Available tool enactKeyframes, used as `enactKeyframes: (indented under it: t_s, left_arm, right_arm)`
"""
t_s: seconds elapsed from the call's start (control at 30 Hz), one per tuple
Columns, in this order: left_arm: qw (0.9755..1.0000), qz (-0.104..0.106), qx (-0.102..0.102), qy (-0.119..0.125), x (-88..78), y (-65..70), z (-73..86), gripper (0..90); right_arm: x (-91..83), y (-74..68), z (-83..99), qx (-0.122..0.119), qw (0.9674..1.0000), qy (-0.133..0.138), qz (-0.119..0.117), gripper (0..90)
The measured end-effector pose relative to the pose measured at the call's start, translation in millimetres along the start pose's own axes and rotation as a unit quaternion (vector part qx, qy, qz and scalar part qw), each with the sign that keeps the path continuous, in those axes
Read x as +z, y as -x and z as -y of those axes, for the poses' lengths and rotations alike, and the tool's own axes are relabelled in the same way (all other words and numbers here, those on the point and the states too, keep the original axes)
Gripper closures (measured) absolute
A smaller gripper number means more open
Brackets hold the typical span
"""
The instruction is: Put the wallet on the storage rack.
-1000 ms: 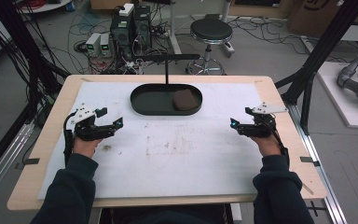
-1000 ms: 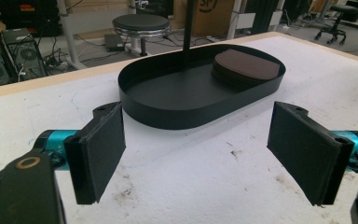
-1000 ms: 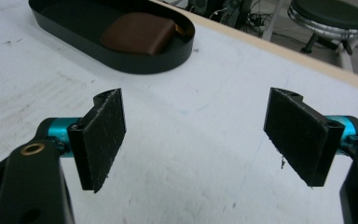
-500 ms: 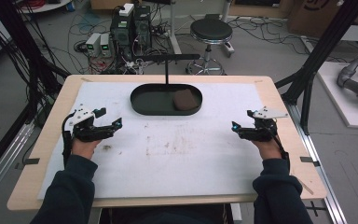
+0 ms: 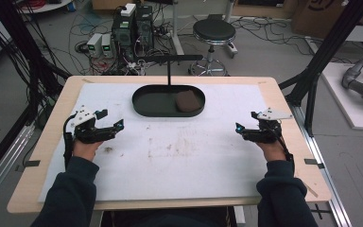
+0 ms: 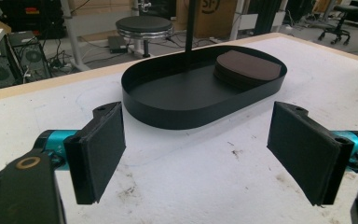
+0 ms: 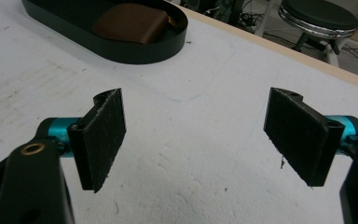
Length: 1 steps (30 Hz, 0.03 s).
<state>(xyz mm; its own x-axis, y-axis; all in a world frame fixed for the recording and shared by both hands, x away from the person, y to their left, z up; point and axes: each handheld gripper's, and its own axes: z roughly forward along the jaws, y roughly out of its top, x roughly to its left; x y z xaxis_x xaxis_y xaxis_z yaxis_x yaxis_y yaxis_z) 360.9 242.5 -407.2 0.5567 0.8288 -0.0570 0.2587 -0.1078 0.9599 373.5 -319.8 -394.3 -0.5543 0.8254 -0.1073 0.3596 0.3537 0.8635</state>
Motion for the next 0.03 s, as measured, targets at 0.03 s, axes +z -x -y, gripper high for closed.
enactKeyframes:
  t_s: [0.03]
  left_arm:
    - [1.0, 0.0, 0.0, 0.0, 0.0, -0.2, 0.1, 18.8]
  right_arm:
    - [0.4, 0.1, 0.1, 0.0, 1.0, 0.0, 0.0, 21.1]
